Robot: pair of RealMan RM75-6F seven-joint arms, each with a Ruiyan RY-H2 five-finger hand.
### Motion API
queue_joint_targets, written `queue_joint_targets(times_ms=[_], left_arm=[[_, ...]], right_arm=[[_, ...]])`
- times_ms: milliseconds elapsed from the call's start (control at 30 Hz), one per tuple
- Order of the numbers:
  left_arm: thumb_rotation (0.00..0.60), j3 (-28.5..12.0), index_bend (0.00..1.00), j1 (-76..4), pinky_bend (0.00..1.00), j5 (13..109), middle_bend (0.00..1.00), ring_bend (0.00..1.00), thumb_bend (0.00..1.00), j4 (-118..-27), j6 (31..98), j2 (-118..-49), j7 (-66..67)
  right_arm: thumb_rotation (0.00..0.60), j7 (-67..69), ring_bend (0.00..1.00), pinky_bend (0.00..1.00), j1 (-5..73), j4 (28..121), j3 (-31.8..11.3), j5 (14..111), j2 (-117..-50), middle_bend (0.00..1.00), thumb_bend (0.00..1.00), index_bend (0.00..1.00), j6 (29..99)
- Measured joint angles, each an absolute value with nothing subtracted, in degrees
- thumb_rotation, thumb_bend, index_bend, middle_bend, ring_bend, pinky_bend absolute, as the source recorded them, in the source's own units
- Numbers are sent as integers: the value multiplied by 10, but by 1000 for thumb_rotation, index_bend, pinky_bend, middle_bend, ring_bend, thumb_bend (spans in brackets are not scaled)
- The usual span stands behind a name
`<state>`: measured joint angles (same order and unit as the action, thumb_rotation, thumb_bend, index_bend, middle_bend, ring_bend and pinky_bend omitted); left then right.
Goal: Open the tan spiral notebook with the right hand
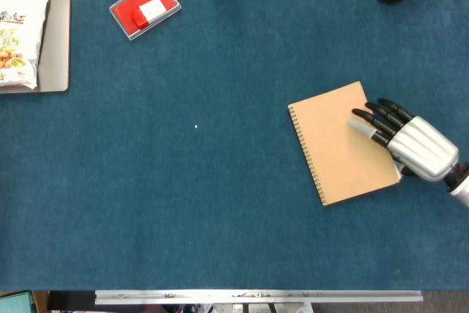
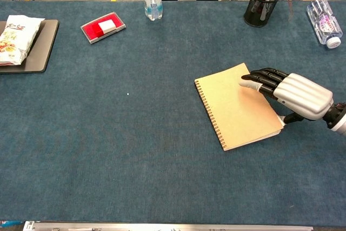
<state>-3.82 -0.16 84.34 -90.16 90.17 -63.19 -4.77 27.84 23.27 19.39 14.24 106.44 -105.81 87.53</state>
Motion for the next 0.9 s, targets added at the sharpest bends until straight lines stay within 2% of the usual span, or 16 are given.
queue_joint_targets(times_ms=[300, 767, 900], left_arm=[[600, -38, 494, -2, 250, 844, 235, 97, 250, -902, 902, -632, -48], [600, -38, 494, -2, 250, 843, 236, 97, 249, -902, 901, -632, -46], [600, -38, 494, -2, 250, 843, 236, 97, 250, -902, 900, -632, -45]], right_arm=[[600, 285, 0, 96, 233, 184, 152, 1072, -1058, 108, 322, 94, 869], [600, 291, 0, 96, 231, 185, 136, 1056, -1066, 133, 327, 149, 886], [600, 292, 0, 96, 230, 184, 140, 1059, -1063, 138, 327, 234, 881]])
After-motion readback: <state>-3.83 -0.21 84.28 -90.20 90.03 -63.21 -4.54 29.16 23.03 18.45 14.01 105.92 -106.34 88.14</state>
